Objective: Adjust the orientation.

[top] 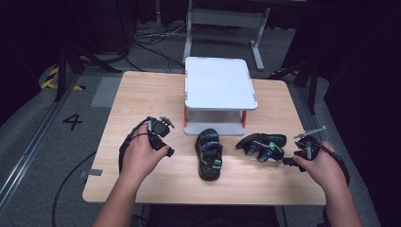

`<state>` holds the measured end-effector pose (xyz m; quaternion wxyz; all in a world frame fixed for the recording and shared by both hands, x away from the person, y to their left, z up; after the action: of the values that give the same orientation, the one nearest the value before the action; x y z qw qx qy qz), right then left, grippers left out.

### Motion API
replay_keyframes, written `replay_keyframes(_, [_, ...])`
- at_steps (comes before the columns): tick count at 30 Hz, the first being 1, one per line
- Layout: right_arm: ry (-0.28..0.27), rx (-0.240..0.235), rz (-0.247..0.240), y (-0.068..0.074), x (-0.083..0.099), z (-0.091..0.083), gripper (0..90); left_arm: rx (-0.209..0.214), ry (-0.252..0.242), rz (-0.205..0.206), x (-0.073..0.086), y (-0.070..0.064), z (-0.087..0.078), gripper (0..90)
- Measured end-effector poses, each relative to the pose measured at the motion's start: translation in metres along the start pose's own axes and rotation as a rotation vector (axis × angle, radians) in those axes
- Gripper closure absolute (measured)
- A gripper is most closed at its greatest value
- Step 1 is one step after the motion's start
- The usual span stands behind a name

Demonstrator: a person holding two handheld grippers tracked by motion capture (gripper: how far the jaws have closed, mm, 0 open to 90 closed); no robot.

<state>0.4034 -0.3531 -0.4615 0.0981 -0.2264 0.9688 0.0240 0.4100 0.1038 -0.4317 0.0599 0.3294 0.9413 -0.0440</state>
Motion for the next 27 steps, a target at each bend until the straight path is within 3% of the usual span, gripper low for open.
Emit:
replay_keyframes(9, [0.066, 0.004, -0.016, 0.008, -0.007, 0.024, 35.0, 0.005, -0.003, -0.006, 0.005, 0.004, 0.004, 32.0])
replay_keyframes(15, [0.012, 0.022, -0.060, 0.014, -0.013, 0.009, 35.9, 0.005, -0.010, 0.002, 0.006, 0.001, 0.003, 32.0])
replay_keyframes(18, [-0.018, 0.028, -0.106, 0.010, -0.019, 0.006, 37.0, 0.000, -0.013, 0.004, 0.007, 0.001, 0.004, 31.9])
replay_keyframes(22, [-0.030, 0.059, -0.208, 0.007, -0.029, 0.020, 41.9, 0.003, -0.008, 0.006, 0.009, -0.002, 0.005, 31.8])
replay_keyframes(24, [-0.039, 0.064, -0.255, 0.009, -0.033, 0.023, 51.2, 0.004, -0.010, 0.008, 0.009, -0.003, 0.006, 31.8])
replay_keyframes(25, [-0.039, 0.064, -0.255, 0.009, -0.033, 0.023, 51.2, 0.004, -0.010, 0.008, 0.009, -0.003, 0.006, 31.8])
replay_keyframes(26, [-0.021, 0.102, -0.305, 0.011, -0.033, 0.021, 63.1, 0.005, -0.010, 0.008, 0.009, -0.003, 0.006, 31.8])
replay_keyframes(27, [-0.021, 0.102, -0.305, 0.011, -0.033, 0.021, 63.1, 0.005, -0.011, 0.008, 0.009, -0.003, 0.006, 31.8])
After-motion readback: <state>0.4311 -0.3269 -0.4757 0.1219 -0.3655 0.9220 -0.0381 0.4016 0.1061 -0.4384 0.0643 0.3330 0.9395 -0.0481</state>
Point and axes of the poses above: each handheld gripper's, and its own axes: z roughly forward along the jaws, x roughly out of its underside, y roughly to its left, the point moved 6 cm from there along z, roughly forward along the jaws, and after that the axes turned 12 degrees about y, right-handed, at the moved point
